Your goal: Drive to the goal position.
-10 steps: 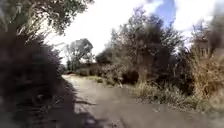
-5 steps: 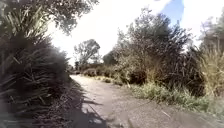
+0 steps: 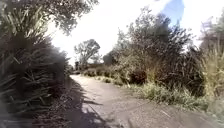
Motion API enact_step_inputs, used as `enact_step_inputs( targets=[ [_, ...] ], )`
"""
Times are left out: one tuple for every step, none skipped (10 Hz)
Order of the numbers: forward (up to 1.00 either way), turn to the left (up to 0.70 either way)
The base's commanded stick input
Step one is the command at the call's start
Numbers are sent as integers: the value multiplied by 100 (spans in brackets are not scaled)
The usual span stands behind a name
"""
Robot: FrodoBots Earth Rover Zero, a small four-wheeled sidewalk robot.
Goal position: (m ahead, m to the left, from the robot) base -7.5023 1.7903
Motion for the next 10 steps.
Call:
enact_step_inputs(
  targets=[
    [0, -70],
    [0, -70],
    [0, -70],
    [0, -70],
    [0, -70],
    [0, -70],
    [0, -70],
    [0, -70],
    [0, -70],
    [0, -70]
  ],
)
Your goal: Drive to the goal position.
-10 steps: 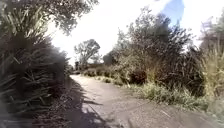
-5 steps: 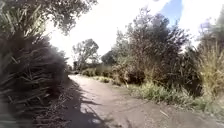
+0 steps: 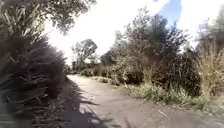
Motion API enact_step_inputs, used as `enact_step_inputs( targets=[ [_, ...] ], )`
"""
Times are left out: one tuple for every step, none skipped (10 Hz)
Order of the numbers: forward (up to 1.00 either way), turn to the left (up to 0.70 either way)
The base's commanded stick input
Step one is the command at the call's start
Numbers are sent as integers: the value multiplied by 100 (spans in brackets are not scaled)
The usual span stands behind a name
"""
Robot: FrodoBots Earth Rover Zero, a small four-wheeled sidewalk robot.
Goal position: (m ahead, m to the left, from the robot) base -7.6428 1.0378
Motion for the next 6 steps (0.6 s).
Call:
enact_step_inputs(
  targets=[
    [0, -70],
    [0, -70],
    [0, -70],
    [0, -70],
    [0, -70],
    [0, -70]
  ],
)
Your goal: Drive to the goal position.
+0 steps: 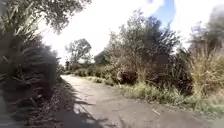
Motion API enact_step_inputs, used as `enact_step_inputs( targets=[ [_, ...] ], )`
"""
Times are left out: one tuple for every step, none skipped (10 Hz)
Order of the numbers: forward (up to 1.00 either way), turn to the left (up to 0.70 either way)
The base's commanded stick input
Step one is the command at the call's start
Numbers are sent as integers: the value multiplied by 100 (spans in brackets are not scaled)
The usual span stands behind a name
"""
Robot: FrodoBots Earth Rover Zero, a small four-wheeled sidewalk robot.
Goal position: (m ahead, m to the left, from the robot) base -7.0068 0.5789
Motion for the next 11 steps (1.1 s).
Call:
enact_step_inputs(
  targets=[
    [0, -70],
    [0, -70],
    [0, -70],
    [0, -70],
    [0, -70],
    [0, -70],
    [0, -70],
    [0, -70],
    [0, -70],
    [0, -70],
    [0, -70]
  ],
)
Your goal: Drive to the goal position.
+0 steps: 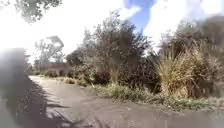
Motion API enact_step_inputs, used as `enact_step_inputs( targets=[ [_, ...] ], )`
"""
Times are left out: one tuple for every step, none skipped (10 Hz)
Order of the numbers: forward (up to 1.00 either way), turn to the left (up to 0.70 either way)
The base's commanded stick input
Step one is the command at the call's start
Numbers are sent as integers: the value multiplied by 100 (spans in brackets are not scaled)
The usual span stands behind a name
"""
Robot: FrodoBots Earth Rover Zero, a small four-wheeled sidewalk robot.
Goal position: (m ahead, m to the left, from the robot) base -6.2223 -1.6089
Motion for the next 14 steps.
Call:
enact_step_inputs(
  targets=[
    [0, -70],
    [0, -70],
    [0, -70],
    [0, -70],
    [0, -70],
    [0, -70],
    [0, -70],
    [0, -70],
    [0, -70],
    [0, -70],
    [0, -70],
    [0, -70],
    [0, -70],
    [0, -70]
  ],
)
